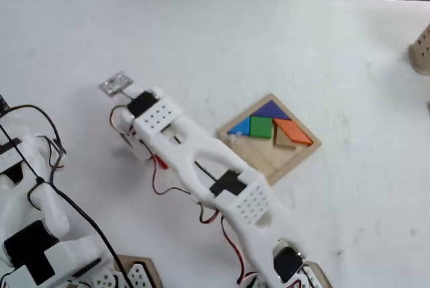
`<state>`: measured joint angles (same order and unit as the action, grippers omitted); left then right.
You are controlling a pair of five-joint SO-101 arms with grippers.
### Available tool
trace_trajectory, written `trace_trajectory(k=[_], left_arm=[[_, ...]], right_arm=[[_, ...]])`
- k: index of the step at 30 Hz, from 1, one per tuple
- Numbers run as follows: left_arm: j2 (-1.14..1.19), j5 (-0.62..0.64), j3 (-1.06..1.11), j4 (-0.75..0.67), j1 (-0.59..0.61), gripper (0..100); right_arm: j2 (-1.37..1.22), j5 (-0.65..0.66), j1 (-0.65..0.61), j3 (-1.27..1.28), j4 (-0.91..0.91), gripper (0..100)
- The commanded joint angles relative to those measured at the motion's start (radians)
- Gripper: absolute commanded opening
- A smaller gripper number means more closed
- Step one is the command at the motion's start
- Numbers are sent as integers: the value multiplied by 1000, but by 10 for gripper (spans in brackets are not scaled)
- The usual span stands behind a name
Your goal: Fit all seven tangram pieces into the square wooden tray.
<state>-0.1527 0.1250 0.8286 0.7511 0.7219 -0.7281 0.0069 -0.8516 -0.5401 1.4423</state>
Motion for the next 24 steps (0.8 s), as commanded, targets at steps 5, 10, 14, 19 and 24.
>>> trace_trajectory(k=[5, 10, 14, 19, 24], left_arm=[[-2, 8, -51, -21, -15, 168], [-2, 8, -51, -21, -15, 168], [-2, 8, -51, -21, -15, 168], [-2, 8, -51, -21, -15, 168], [-2, 8, -51, -21, -16, 168]], right_arm=[[62, -11, 25, -25, 58, 86], [105, -9, 22, -15, 59, 204], [97, -9, 36, -15, 51, 216], [64, -9, 41, -17, 10, 168], [38, -12, 62, -23, -13, 48]])
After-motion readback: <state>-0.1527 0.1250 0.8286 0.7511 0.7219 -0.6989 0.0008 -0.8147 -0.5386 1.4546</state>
